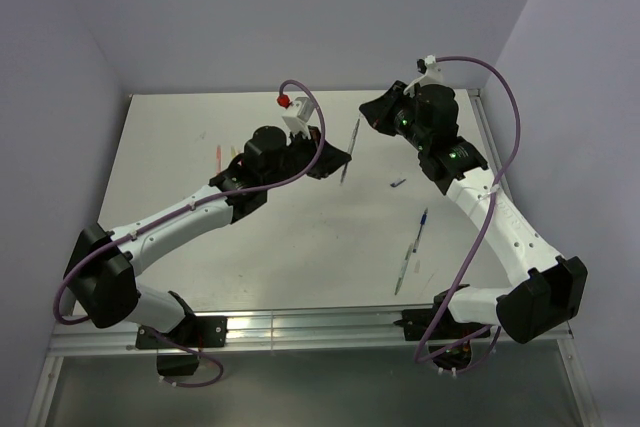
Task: Insert the pens into the pen caps
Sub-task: Insert the pen cap onto the pen.
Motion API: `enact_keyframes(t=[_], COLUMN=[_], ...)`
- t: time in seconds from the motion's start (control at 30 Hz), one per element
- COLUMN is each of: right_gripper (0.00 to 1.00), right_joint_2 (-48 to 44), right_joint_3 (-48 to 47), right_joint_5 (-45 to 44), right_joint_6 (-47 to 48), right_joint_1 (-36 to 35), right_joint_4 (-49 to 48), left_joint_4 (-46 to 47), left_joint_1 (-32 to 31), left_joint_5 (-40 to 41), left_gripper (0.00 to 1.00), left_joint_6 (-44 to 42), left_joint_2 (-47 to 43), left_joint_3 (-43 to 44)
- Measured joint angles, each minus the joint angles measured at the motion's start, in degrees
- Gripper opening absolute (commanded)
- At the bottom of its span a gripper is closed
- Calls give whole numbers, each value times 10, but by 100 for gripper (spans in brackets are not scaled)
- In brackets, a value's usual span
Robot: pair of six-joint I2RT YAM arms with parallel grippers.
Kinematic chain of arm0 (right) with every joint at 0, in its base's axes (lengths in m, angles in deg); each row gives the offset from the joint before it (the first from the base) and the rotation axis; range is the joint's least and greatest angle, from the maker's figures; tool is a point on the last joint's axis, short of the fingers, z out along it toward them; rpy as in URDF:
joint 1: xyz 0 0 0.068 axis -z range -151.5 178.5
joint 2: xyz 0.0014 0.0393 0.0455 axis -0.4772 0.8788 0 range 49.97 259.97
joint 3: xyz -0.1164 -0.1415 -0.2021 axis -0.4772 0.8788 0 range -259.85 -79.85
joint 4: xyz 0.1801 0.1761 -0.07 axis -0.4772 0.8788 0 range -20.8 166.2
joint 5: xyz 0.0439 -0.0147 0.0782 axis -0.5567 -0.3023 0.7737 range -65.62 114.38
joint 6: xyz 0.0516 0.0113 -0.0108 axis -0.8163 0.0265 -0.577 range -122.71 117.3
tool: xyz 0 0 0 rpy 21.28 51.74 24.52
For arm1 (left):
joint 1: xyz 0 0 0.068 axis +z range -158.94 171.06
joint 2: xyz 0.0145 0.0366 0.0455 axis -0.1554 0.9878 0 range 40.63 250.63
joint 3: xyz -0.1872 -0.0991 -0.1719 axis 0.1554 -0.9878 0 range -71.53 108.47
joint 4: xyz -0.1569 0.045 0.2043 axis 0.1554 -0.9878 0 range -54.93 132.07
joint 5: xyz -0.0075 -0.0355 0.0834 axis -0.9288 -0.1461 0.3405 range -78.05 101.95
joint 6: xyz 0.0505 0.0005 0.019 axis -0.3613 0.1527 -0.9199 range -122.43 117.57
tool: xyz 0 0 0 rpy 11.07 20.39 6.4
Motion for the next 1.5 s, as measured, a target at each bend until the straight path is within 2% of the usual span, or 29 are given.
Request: enact_keyframes(t=[1.5], right_gripper=[0], right_joint_2=[-13], right_joint_3=[0], right_joint_5=[16], right_joint_6=[-4], right_joint_1=[-11], right_joint_4=[0], left_joint_4=[-2], left_joint_1=[-4], left_joint_5=[15], left_gripper=[0], left_joint_6=[-12], left_joint_2=[0], left_joint_3=[0])
